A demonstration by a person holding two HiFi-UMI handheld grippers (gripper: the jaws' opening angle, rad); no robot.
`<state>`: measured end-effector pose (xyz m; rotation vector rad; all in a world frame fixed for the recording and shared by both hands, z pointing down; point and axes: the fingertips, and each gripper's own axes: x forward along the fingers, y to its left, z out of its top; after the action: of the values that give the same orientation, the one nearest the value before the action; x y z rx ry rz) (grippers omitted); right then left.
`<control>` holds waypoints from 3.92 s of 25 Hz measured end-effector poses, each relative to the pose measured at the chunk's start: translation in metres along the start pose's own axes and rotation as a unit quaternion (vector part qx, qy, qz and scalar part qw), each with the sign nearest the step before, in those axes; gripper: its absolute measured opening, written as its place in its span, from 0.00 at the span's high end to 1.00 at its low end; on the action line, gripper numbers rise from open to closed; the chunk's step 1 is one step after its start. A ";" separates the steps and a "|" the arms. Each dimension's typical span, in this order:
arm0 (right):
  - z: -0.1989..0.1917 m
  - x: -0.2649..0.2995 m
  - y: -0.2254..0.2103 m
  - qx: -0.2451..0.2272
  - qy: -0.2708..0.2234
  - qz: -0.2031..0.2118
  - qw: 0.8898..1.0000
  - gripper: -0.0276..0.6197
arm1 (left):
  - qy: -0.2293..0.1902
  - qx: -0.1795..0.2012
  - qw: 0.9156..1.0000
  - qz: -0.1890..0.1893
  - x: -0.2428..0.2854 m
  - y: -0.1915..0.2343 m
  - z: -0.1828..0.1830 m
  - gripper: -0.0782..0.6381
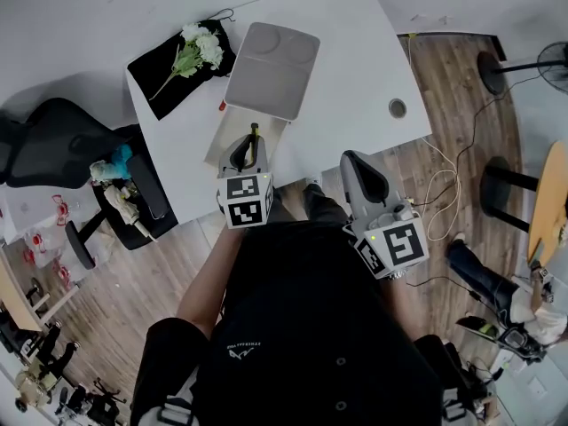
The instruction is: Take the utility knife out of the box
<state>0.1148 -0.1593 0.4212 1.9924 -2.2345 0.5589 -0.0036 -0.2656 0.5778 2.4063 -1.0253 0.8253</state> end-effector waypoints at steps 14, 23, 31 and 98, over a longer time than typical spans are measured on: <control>-0.005 0.008 0.001 -0.014 0.009 0.061 0.998 0.95 | -0.096 -0.015 0.995 0.006 -0.068 -0.024 0.039 0.81; -0.008 0.017 0.011 -0.029 0.019 0.122 0.992 0.95 | -0.154 -0.014 0.988 0.030 -0.111 -0.032 0.053 0.81; -0.009 0.017 0.020 -0.047 0.024 0.172 0.984 0.95 | -0.183 -0.037 0.981 0.060 -0.134 -0.042 0.044 0.81; 0.157 -0.058 0.017 -0.119 -0.158 0.262 0.945 0.95 | -0.392 0.007 0.901 0.186 -0.270 -0.076 0.169 0.81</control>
<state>0.1329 -0.1555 0.2538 1.4483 -2.8797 -0.0151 -0.0366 -0.1716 0.2659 2.6304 -1.8069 -0.1030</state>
